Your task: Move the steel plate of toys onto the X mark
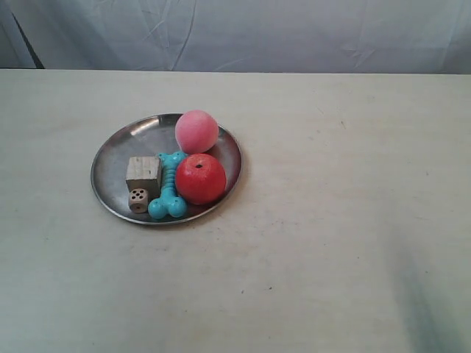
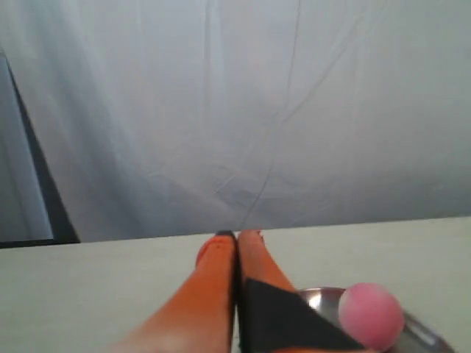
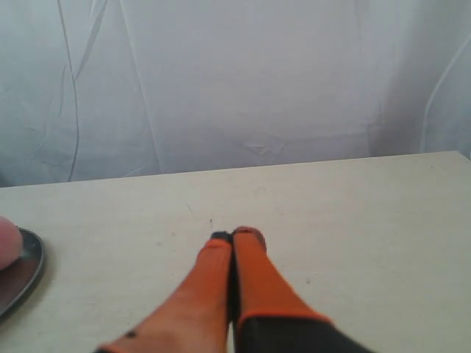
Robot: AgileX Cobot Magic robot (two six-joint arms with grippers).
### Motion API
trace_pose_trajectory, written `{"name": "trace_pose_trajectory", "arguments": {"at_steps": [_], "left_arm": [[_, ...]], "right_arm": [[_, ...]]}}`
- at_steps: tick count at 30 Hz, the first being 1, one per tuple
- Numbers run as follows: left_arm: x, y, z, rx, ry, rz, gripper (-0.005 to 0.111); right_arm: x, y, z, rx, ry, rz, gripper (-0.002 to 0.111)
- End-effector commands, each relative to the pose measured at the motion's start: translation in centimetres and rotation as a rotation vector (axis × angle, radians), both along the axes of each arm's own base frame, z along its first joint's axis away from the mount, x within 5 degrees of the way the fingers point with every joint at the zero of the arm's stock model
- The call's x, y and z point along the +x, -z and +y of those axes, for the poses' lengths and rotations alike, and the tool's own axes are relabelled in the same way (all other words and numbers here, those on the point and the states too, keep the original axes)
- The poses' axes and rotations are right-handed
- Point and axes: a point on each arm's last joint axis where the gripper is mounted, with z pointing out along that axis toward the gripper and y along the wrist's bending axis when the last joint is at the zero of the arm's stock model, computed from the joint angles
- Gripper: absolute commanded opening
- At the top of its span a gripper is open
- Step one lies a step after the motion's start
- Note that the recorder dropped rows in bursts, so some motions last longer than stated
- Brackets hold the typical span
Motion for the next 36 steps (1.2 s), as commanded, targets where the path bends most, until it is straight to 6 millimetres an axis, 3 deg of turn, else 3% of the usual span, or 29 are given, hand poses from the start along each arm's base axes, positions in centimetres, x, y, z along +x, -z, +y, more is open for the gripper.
{"name": "trace_pose_trajectory", "arguments": {"at_steps": [1, 8, 16, 36], "left_arm": [[-2.7, 3.3, 1.5, 0.037, -0.098, -0.042, 0.0], [-5.3, 6.2, 2.7, 0.033, -0.248, -0.108, 0.0], [-6.2, 9.8, 3.0, 0.039, -0.296, -0.018, 0.0], [-6.9, 11.1, 3.5, -0.048, -0.383, 0.013, 0.0]], "right_arm": [[0.0, 0.0, 0.0, -0.003, 0.005, -0.011, -0.001], [0.0, 0.0, 0.0, -0.003, 0.005, -0.011, -0.001], [0.0, 0.0, 0.0, 0.0, 0.006, -0.011, -0.001], [0.0, 0.0, 0.0, 0.001, 0.005, -0.013, -0.001]]}}
